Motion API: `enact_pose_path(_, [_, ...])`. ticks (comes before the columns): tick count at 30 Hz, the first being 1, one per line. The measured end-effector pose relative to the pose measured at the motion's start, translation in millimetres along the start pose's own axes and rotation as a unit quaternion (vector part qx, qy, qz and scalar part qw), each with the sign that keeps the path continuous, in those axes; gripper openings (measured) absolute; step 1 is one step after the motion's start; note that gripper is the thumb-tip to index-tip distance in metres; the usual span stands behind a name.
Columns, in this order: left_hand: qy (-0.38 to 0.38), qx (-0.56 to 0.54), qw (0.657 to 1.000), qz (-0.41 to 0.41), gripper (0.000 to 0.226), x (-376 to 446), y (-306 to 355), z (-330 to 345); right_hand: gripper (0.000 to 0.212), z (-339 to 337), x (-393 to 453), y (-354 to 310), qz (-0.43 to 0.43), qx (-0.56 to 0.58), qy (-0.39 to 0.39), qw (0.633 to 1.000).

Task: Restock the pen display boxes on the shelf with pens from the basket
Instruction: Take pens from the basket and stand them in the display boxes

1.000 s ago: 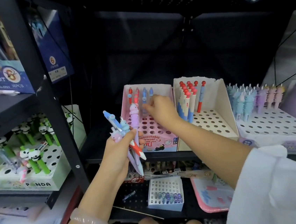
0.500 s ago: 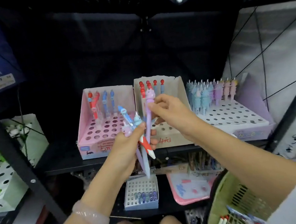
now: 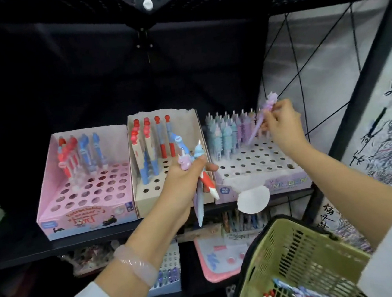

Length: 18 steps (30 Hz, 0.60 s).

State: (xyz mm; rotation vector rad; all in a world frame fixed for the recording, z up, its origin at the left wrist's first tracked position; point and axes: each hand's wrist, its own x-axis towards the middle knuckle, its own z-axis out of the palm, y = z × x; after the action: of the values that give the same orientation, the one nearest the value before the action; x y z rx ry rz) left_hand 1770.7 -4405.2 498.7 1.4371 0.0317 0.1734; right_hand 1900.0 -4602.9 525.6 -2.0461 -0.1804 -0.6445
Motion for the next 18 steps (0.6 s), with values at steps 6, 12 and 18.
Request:
enact_pose_path(6, [0.007,0.0,1.0,-0.001,0.053,8.1,-5.0,6.0,0.015,22.2,11.7,15.8,-0.012,-0.068,-0.082,0.994])
enact_pose_path(12, [-0.004,-0.04,0.999,0.005,0.014,9.9,-9.3,7.3,0.02,27.7,20.5,19.0,-0.081,-0.172,-0.141,0.972])
enact_pose_path(18, [-0.01,-0.09,0.996,0.005,0.01,7.1,-13.7,7.6,0.025,32.5,7.4,24.7,-0.008,-0.199,-0.226,0.954])
